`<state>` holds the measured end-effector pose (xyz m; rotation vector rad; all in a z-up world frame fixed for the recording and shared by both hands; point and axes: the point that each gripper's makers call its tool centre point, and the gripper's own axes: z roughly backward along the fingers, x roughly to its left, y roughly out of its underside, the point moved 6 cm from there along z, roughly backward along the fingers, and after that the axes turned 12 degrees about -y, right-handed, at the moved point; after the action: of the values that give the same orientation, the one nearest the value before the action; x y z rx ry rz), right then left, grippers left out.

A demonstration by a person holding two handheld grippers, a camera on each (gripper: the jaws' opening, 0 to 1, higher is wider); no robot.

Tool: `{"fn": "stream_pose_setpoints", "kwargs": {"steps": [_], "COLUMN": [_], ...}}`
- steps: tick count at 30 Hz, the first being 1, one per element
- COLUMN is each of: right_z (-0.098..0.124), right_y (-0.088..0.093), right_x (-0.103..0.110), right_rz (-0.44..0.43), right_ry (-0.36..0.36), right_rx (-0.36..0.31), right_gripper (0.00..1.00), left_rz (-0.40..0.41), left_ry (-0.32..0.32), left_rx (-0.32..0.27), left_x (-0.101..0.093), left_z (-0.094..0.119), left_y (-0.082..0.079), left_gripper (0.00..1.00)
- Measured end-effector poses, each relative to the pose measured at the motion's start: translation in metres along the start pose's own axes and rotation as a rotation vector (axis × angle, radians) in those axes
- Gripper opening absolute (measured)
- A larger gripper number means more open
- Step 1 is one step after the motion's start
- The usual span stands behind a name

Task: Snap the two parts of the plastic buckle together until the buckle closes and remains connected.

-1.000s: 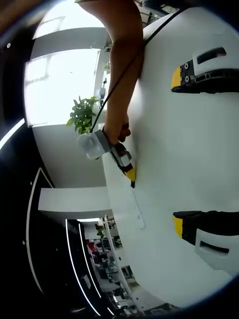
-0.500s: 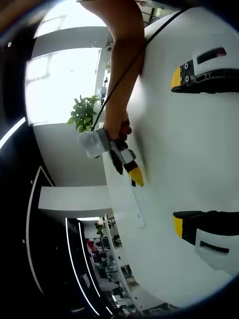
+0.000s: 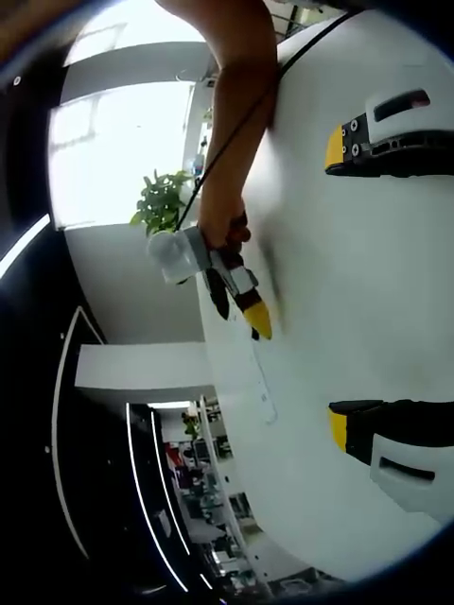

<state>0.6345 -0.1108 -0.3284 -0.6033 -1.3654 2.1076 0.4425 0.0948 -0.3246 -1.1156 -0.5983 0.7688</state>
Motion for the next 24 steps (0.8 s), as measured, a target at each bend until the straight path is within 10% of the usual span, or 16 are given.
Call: {"fn": "stream_pose_setpoints", "kwargs": {"steps": [24], "right_z": [0.022], "right_y": [-0.014], "right_x": [0.011], "right_rz": [0.006], "right_ry": [0.043], "right_rx": [-0.055], "right_gripper": [0.96], "left_rz": [0.010], "left_ry": [0.040], "left_rx": [0.014], "left_x": [-0.007], "left_z": [-0.002], "left_y": [0.009], "left_gripper": [0.99]}}
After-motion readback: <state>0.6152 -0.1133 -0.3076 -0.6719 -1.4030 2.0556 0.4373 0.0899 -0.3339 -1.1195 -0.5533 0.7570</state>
